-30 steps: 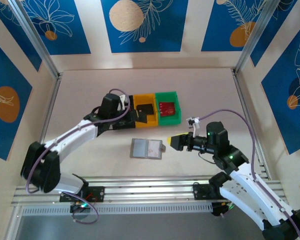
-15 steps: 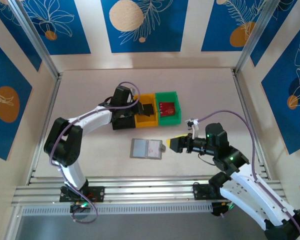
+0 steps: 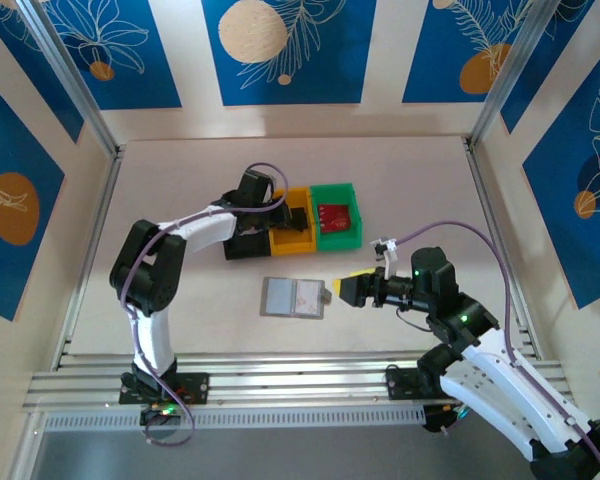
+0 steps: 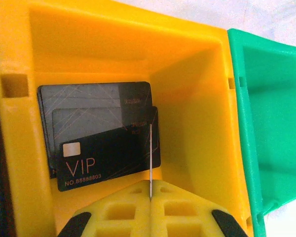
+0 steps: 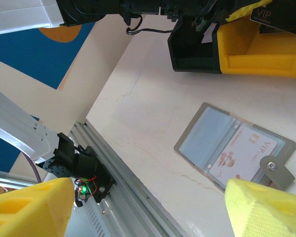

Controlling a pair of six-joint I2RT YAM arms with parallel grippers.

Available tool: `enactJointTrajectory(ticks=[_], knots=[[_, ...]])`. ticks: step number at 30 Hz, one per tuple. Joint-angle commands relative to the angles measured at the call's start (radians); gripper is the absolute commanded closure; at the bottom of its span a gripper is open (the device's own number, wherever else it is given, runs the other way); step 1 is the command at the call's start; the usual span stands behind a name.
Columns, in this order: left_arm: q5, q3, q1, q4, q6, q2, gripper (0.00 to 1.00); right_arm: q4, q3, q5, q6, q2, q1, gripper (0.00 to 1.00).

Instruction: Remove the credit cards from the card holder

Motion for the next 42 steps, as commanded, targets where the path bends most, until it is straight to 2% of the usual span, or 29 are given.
enactJointTrajectory(ticks=[1, 15, 27, 33, 42], knots=[[-0.013, 0.03, 0.011, 0.023, -0.023, 0.028, 1.0, -0.002, -0.014, 0.003, -0.019, -0.013, 0.009, 0.2], [-0.002, 0.026, 0.011, 0.068, -0.069, 0.089, 1.0, 0.016, -0.025, -0.01, -0.021, -0.013, 0.018, 0.2], [-0.008, 0.022, 0.014, 0.048, -0.053, 0.096, 1.0, 0.02, -0.028, -0.012, -0.021, -0.012, 0.018, 0.2], [-0.018, 0.023, 0.014, 0.026, -0.03, 0.095, 0.91, 0.021, -0.027, -0.01, -0.021, -0.006, 0.018, 0.2], [-0.034, 0.03, 0.016, -0.005, -0.007, 0.093, 0.86, 0.02, -0.026, -0.012, -0.021, -0.002, 0.018, 0.2]])
